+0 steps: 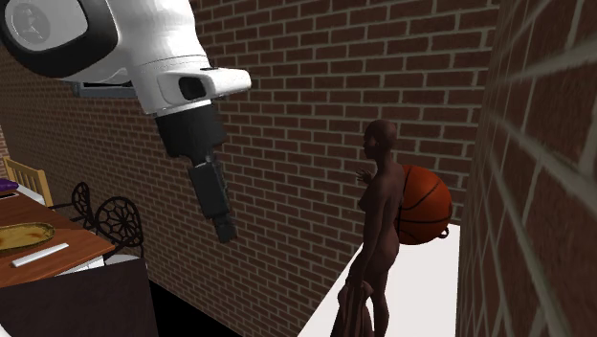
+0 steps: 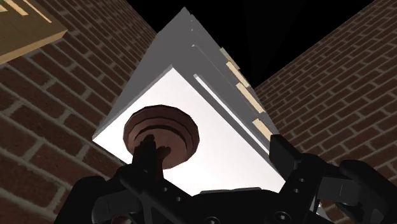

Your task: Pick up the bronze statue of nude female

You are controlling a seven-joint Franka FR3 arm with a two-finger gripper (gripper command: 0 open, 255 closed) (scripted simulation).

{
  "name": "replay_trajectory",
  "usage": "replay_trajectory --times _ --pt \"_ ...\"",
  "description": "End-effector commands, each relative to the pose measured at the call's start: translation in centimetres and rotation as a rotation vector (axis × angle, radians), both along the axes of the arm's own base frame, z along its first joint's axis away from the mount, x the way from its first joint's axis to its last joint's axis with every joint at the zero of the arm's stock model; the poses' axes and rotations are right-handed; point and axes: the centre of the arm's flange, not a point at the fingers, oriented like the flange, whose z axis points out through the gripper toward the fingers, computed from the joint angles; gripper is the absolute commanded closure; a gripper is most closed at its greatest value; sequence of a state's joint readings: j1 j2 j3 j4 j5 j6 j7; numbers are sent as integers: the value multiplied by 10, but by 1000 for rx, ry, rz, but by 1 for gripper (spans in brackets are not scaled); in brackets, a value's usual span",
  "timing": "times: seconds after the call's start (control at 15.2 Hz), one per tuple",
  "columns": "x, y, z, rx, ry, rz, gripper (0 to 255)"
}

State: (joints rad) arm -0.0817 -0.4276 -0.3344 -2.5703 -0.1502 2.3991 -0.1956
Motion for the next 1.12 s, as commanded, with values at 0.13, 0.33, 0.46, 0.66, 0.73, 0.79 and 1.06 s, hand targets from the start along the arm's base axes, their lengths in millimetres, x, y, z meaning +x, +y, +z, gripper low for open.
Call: replay_trajectory --times 0.13,0.33,0.46,0.66,0.73,0.79,1.06 --pt "24 -31 -29 2 -71 -13 0" --pt "42 -55 -49 5 -121 -22 0" --pt "55 -71 -62 7 -154 -29 0" --pt "75 -96 -80 11 -205 -38 0" --pt "81 -104 -86 12 -221 -41 0" --pt "88 -112 -92 13 -238 -44 0" --pt "92 -117 -111 13 -247 -46 0"
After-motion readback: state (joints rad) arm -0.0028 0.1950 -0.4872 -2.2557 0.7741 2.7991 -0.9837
